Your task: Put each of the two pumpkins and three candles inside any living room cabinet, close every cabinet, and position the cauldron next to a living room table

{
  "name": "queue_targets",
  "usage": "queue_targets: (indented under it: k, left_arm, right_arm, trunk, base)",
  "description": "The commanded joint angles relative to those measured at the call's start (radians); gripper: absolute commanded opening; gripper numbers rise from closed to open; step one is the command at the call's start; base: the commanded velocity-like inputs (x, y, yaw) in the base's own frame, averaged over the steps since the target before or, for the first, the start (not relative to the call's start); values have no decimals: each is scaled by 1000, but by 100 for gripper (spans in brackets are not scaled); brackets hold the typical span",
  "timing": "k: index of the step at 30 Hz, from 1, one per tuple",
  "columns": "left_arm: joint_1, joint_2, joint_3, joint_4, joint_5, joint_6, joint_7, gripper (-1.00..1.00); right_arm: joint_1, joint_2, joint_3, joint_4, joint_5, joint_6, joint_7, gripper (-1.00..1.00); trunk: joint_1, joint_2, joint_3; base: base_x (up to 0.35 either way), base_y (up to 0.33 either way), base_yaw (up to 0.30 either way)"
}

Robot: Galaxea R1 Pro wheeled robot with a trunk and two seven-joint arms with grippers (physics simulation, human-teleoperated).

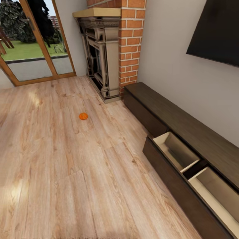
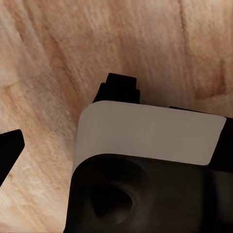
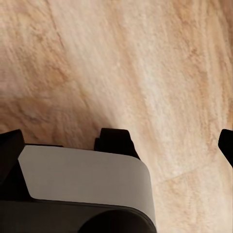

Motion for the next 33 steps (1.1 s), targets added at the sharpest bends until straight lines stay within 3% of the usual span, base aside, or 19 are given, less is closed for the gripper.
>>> queue_targets:
  k: [1,33]
  left_arm:
    - [0,0,0,0,0,0,0,100]
    - [0,0,0,0,0,1,-1,100]
  right_arm:
    - [0,0,0,0,0,0,0,100]
    - [0,0,0,1,0,1,0,100]
  trunk:
    - [0,0,-1]
    - [0,0,-39]
  base:
    - [0,0,211]
    - [0,0,211]
